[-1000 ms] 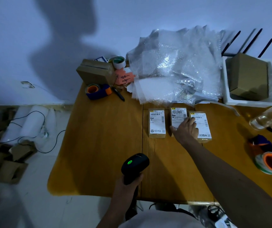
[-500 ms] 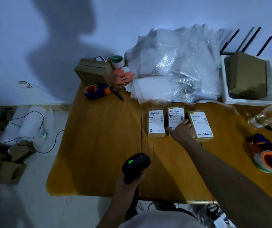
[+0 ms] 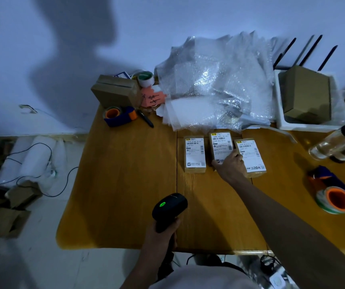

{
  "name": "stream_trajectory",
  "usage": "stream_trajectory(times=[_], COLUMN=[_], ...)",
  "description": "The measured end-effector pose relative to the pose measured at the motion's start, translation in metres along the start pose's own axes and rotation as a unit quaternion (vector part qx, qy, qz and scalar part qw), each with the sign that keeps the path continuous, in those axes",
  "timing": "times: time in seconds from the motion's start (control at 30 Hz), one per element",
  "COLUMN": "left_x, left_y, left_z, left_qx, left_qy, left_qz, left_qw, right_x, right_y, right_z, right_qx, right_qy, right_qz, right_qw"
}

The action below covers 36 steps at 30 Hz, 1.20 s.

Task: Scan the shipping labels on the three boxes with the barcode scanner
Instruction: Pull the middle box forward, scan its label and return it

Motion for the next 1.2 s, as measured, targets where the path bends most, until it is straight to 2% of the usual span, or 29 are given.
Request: stream_trajectory(times=[0.47, 0.63, 0.8, 0.97, 1.2], left_x=[-0.005, -0.024, -0.036, -0.043, -0.050], left_y=[-0.002, -0.006, -0.007, -0.005, 0.008], left_z=[-0.007, -0.017, -0.024, -0.023, -0.016], left_qx=[0.024, 0.004, -0.038, -0.078, -0.060], left_qy=[0.006, 0.030, 0.023, 0.025, 0.027], left_qz=[0.006, 0.018, 0.057, 0.087, 0.094], left_qw=[1.000, 0.999, 0.997, 0.993, 0.993], right_x=[-0.006, -0.005, 0.003, 0.006, 0.012], right_y=[-0.022, -0.013, -0.007, -0.002, 0.002], right_z=[0.051, 0.080, 0.124, 0.167, 0.194], right_qx=[-0.054, -0.031, 0.005, 0.012, 0.032], right_qy=[-0.080, -0.094, -0.115, -0.151, -0.166], right_qz=[-0.071, -0.086, -0.205, -0.254, -0.261], right_qw=[0.993, 0.991, 0.972, 0.955, 0.950])
Point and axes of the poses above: each hand's wrist, its own z-axis away from the middle knuckle, its own y-axis out of the palm, x = y × z, the point moved 10 cm from there along -z, towards the middle knuckle, and after that the axes turned 14 degrees about -z, right-handed, at the moved point
